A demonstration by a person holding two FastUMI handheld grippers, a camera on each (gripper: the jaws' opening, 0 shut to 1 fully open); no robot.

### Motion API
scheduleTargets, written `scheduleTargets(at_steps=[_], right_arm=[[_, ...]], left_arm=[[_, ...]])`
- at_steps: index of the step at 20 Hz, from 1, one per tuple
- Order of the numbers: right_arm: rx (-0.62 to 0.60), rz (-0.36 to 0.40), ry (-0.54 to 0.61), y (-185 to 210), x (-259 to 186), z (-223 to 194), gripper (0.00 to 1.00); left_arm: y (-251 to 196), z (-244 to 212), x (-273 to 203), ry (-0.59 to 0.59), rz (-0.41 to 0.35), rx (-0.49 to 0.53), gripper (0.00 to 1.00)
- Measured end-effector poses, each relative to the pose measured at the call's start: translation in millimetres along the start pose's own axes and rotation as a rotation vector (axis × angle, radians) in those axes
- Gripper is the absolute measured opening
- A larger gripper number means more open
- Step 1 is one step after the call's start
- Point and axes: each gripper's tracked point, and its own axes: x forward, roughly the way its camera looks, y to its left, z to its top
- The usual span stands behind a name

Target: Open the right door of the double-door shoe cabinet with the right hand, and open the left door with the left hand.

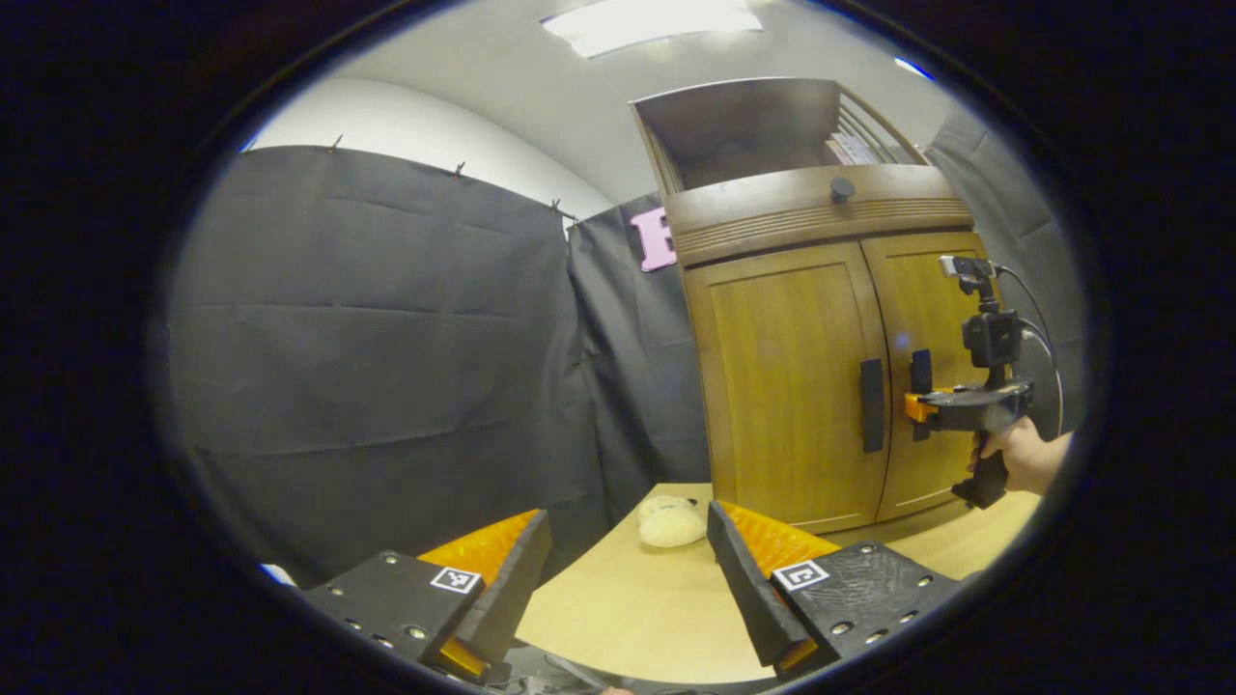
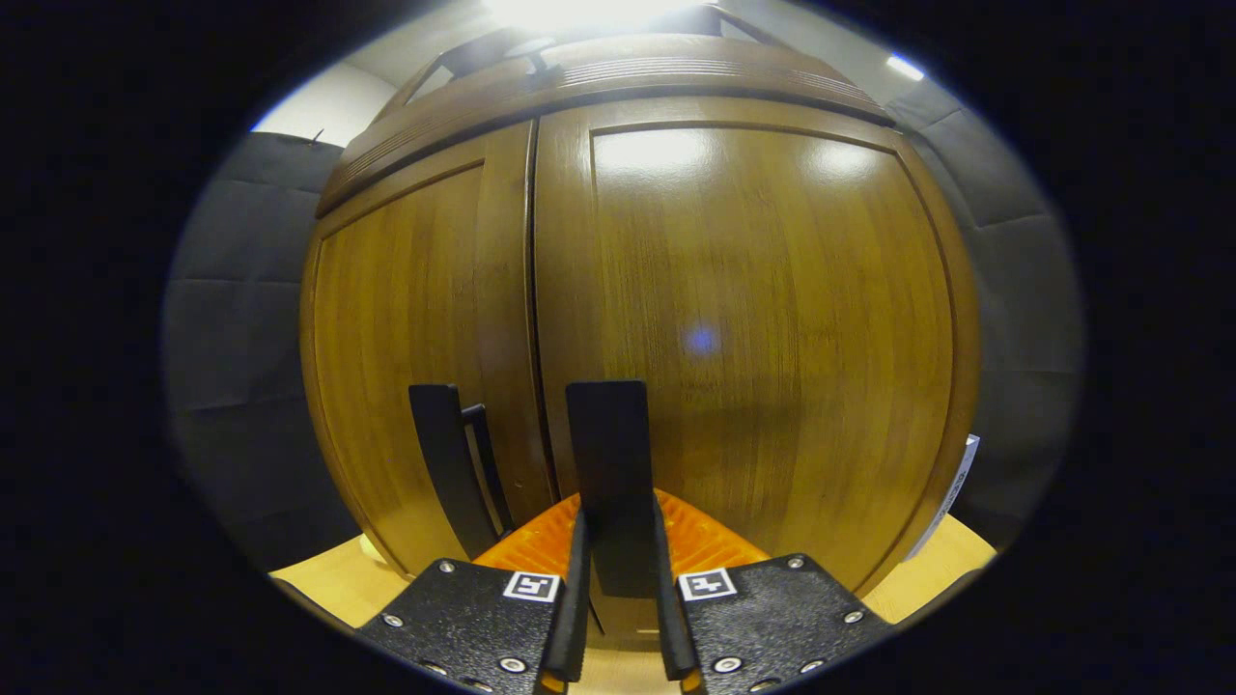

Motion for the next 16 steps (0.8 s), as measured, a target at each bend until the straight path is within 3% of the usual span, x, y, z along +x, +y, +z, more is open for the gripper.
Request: scheduleTargets(at_steps=[1, 2, 3, 5, 6, 7, 8, 16], right_arm=[[-0.005, 0.0, 0.006, 0, -2, 0, 0.27], [-0.007, 0.001, 0.012, 0, -4, -1, 0.25], [-0.006, 0.004, 0.017, 0, -5, -2, 0.25], [-0.003, 0.011, 0.02, 0, -13, -2, 0.25], [-0.002, 0.014, 0.02, 1, -17, -2, 0.25], [-0.002, 0.018, 0.022, 1, -21, -2, 0.25], [0.0, 0.022, 0.023, 1, -26, -2, 0.25], [-0.005, 0.058, 0.04, -4, -64, -3, 0.25]], left_arm=[[0, 1, 0, -0.003, -0.004, -0.002, 1.0], [0, 1, 0, -0.007, -0.009, -0.004, 1.0], [0, 2, 1, -0.009, -0.014, -0.005, 0.93], [-1, 3, 0, -0.016, -0.026, -0.008, 0.94], [-1, 3, 0, -0.02, -0.033, -0.009, 1.0], [-1, 4, 1, -0.023, -0.039, -0.011, 1.0], [-2, 4, 1, -0.026, -0.047, -0.014, 0.94], [-5, 11, 2, -0.053, -0.118, -0.028, 0.94]])
